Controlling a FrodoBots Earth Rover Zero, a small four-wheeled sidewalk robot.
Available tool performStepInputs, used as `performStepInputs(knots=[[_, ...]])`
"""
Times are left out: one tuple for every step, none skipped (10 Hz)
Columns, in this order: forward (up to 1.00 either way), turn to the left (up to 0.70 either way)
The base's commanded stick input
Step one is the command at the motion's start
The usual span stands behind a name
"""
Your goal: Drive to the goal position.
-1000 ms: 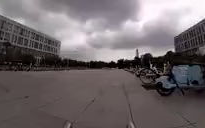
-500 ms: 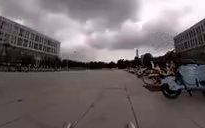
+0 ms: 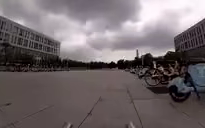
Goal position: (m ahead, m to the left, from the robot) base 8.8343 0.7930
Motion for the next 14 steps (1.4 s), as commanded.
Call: performStepInputs(knots=[[0.5,0.01],[0.5,0.01],[0.5,0.01],[0.5,-0.06],[0.5,-0.24],[0.5,-0.24],[0.5,-0.24],[0.5,-0.24],[0.5,-0.2],[0.5,-0.01],[0.5,0.01],[0.5,0.01],[0.5,0.01],[0.5,0.01]])
